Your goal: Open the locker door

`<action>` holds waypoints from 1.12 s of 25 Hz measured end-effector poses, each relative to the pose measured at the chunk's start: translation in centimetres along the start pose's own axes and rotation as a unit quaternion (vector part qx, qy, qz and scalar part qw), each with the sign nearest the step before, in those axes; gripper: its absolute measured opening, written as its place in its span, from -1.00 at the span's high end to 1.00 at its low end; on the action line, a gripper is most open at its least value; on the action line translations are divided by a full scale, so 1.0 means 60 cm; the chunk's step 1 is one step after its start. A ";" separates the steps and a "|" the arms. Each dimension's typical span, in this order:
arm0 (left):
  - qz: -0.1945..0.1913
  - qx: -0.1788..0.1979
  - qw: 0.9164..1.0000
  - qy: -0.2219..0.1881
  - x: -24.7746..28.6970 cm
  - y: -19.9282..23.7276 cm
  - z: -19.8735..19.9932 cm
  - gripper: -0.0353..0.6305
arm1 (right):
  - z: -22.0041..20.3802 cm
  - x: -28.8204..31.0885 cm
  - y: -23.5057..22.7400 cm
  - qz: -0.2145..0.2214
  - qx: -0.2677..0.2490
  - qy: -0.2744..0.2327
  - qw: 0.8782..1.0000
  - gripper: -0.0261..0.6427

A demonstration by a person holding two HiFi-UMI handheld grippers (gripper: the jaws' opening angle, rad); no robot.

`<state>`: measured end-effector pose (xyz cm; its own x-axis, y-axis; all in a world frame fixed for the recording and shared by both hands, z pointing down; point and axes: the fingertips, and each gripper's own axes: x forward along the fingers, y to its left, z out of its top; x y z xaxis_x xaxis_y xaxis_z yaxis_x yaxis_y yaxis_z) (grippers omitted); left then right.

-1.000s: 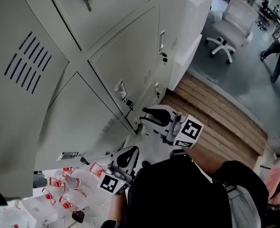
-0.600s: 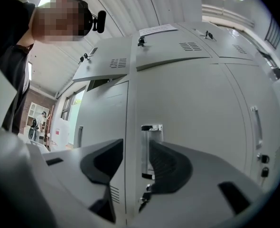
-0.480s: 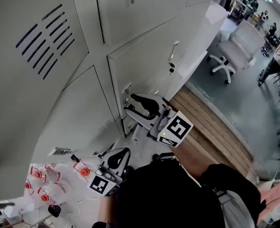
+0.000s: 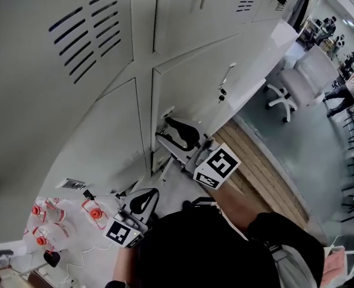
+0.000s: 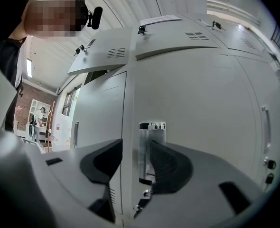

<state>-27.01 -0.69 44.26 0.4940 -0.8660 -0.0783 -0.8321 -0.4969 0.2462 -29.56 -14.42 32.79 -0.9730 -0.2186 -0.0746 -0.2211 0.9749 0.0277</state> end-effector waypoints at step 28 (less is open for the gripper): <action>-0.007 -0.034 0.999 -0.008 -0.029 -0.015 -0.022 0.84 | -0.040 0.027 -0.014 -0.084 0.008 0.052 0.995 0.57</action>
<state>-26.79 1.35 45.47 0.5008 -0.8601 -0.0972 -0.8062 -0.5044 0.3091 -31.09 -15.71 35.07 -0.9244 -0.3804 0.0265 -0.3804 0.9248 0.0080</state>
